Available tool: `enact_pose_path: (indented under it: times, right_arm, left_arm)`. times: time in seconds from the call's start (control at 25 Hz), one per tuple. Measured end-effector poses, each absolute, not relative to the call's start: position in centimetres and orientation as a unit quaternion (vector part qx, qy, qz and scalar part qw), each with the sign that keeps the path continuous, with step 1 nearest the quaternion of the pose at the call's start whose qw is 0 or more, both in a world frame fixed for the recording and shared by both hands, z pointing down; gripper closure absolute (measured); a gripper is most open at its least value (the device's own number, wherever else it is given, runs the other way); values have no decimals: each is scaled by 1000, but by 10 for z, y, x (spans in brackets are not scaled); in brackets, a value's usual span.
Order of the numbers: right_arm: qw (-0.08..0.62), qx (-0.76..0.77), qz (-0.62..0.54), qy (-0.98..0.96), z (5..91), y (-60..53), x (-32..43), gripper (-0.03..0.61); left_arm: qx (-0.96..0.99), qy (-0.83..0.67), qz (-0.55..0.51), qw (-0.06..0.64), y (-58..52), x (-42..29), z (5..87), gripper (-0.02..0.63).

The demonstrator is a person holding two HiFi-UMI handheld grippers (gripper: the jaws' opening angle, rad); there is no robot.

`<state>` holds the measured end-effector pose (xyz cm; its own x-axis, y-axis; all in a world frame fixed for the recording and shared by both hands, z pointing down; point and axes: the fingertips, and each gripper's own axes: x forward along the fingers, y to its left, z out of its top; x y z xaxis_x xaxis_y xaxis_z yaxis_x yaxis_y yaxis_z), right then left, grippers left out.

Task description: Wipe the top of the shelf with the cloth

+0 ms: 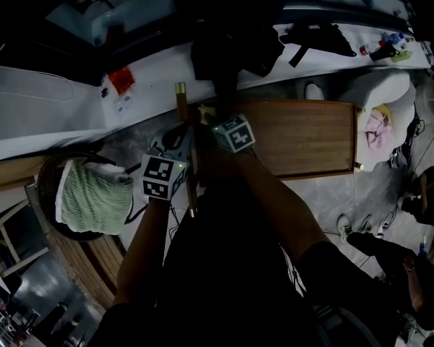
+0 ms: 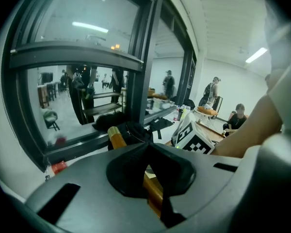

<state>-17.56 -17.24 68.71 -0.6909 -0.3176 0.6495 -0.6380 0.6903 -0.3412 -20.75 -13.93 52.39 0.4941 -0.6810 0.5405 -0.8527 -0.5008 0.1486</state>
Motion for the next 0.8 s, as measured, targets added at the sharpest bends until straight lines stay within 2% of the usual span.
enact_pose_path:
  times: [0.32, 0.8]
  right_arm:
    - [287, 302, 271, -868, 681, -182, -153, 532]
    - [305, 353, 283, -838, 683, -196, -33, 532]
  left_arm:
    - [852, -437, 213, 197, -140, -188, 520, 607]
    - [860, -400, 236, 210, -150, -95, 534, 607]
